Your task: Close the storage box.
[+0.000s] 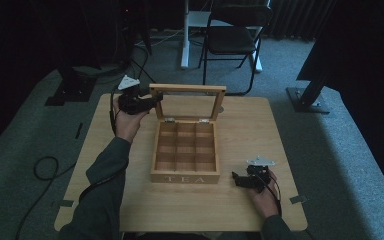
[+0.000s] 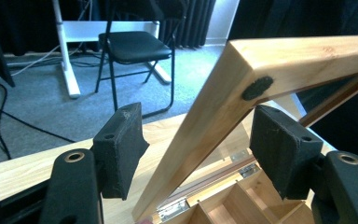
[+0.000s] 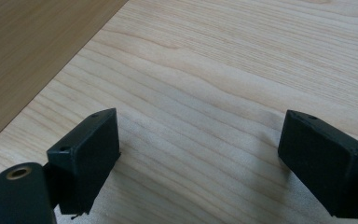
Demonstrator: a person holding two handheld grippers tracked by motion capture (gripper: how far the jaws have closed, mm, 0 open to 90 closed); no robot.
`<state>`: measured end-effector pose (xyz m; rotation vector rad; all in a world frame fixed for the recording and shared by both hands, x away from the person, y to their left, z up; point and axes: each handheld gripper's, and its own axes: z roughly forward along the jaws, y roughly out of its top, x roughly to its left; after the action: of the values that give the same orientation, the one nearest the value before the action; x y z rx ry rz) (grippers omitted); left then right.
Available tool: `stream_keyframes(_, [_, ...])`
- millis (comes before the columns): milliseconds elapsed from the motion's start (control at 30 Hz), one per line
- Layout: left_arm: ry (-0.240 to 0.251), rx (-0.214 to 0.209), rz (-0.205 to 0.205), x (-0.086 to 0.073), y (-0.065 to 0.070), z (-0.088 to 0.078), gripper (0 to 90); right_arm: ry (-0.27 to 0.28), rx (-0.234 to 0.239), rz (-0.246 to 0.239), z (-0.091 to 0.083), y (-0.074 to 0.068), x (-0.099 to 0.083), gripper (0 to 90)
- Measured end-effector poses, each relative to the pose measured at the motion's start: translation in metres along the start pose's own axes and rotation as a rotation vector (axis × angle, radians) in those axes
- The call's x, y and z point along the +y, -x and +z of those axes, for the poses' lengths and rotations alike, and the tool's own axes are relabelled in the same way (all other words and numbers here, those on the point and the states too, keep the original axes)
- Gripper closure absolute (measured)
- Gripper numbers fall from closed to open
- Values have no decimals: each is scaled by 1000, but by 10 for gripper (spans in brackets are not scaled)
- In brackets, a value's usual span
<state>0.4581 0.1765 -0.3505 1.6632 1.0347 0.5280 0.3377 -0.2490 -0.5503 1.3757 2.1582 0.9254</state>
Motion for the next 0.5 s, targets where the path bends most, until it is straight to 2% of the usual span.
stream_keyframes(167, [10, 8, -4, 0, 0, -6, 351, 0, 0, 0, 0, 0, 0, 122])
stream_keyframes(267, [-3, 10, 2, -1, 3, -9, 351, 0, 0, 0, 0, 0, 0, 122])
stream_keyframes(500, [-28, 10, 39, -3, 10, -13, 351, 0, 0, 0, 0, 0, 0, 122])
